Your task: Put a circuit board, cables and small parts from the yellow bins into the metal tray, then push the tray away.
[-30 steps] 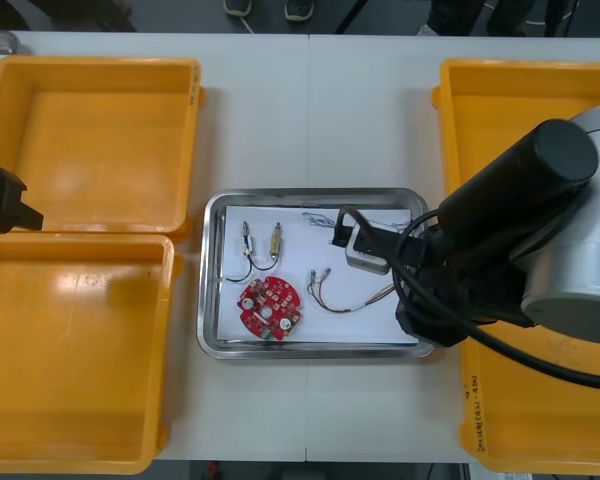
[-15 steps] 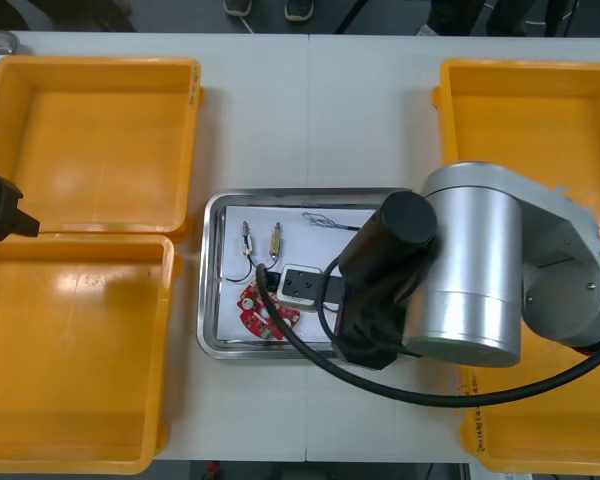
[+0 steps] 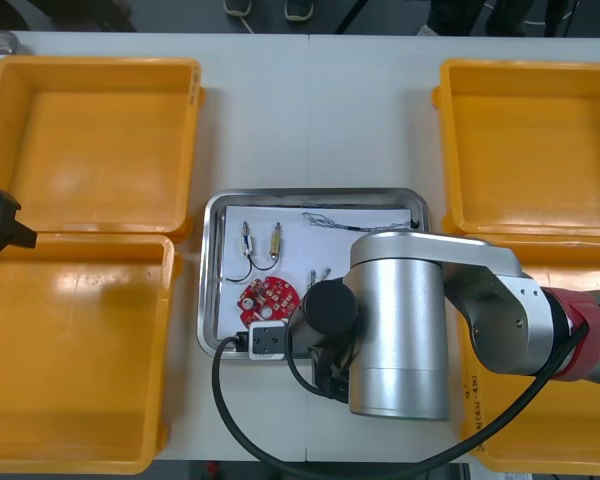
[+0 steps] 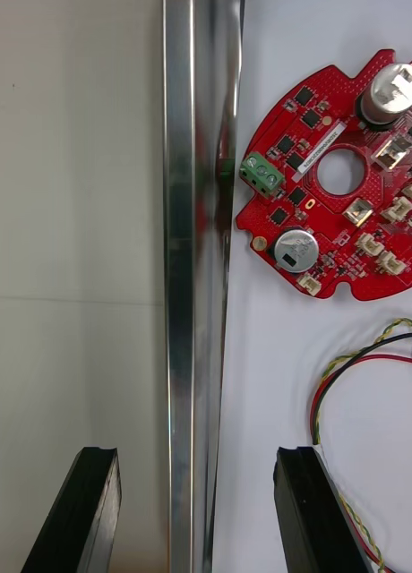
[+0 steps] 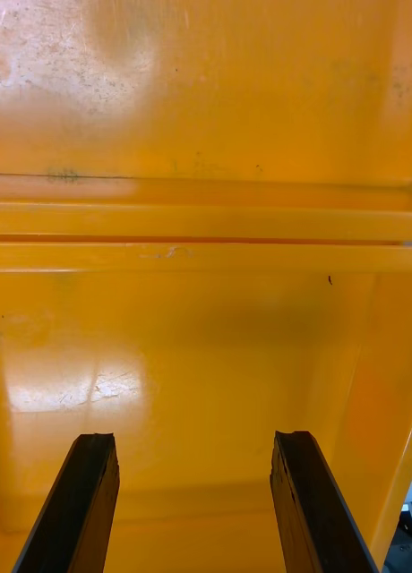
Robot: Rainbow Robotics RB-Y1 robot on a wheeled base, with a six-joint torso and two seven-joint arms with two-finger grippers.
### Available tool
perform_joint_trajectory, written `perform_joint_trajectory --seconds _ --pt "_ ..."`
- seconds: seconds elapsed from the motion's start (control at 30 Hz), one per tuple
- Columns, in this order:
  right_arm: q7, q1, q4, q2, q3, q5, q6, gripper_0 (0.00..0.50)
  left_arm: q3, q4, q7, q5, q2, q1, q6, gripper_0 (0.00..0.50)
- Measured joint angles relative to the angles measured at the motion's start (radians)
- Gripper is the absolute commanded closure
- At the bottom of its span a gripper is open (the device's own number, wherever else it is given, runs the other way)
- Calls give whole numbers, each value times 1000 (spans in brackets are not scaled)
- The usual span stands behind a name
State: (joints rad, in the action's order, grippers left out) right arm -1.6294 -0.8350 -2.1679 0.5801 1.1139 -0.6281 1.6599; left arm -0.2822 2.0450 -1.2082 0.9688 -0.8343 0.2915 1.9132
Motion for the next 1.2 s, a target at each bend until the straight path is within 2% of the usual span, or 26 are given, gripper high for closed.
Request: perform_joint_trajectory --seconds 0.27,0.53,0.7,0.87,1.2 --pt "0 -1 36 -11 45 15 -1 0 0 0 0 0 0 0 0 0" --pt "0 -1 120 -61 54 17 -28 0 0 1 0 0 0 0 0 0" --pt "0 -1 163 -85 63 43 -52 0 0 1 0 0 0 0 0 0" --pt "0 -1 179 -87 108 100 -70 0 0 1 0 0 0 0 0 0" --pt "0 -1 201 -88 131 123 -79 0 0 1 0 0 0 0 0 0"
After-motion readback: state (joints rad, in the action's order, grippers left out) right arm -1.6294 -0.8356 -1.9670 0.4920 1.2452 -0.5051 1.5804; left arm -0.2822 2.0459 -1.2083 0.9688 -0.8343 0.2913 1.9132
